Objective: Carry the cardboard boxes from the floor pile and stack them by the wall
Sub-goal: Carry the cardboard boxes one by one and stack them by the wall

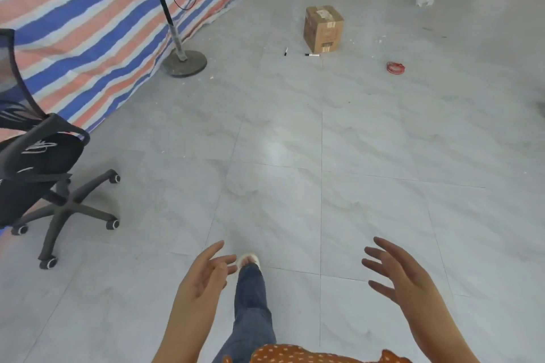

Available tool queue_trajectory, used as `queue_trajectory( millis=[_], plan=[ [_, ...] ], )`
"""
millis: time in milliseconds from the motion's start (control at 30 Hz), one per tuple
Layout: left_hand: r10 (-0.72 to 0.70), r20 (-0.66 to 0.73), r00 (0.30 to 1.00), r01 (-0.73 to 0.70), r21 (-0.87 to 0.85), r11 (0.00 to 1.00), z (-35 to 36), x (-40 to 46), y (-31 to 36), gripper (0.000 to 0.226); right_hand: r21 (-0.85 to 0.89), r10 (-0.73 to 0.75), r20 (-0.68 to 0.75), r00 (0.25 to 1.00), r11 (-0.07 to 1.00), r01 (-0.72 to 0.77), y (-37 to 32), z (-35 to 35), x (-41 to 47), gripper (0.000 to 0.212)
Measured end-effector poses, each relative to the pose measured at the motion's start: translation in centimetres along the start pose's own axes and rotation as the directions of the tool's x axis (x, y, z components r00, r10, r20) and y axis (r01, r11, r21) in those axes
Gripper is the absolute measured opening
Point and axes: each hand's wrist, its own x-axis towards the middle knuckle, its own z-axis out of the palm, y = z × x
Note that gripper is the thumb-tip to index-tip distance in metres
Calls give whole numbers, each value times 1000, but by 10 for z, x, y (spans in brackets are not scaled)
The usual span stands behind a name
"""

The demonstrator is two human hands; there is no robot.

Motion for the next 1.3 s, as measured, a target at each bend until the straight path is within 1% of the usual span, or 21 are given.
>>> queue_trajectory(
  millis=[100,233,400,533,633,767,867,1000,1100,1200,1300],
  plan=[
    [32,41,999,-32,21,999,-1,83,38,25,47,-9,-52,999,999,11,-31,32,63,24],
    [82,41,996,-82,2,997,-8,182,102,27,94,-39,-82,996,994,47,-85,73,140,25],
    [66,101,993,-67,8,998,18,280,144,28,95,-67,-149,987,992,82,-120,86,216,26],
    [46,165,985,-54,47,997,65,347,166,28,135,-10,-244,970,990,44,-131,73,285,24],
    [71,147,987,-80,55,995,114,401,191,29,129,0,-242,970,991,32,-152,54,351,24],
    [136,103,985,-140,31,990,190,464,235,29,81,-73,-202,977,993,91,-202,10,445,28],
    [177,121,977,-180,11,984,249,503,270,31,50,-127,-208,970,989,141,-243,-22,509,31],
    [152,189,970,-159,27,987,310,551,297,37,38,-101,-177,979,993,110,-275,-47,582,30],
    [112,174,978,-122,48,991,341,594,314,37,25,-67,-152,986,997,72,-288,-54,633,31],
    [72,152,986,-77,29,997,362,640,324,39,8,-29,-145,989,1000,30,-298,-56,679,30],
    [69,133,989,-73,32,997,392,703,346,33,4,-36,-176,984,999,37,-318,-54,744,30]
  ],
)
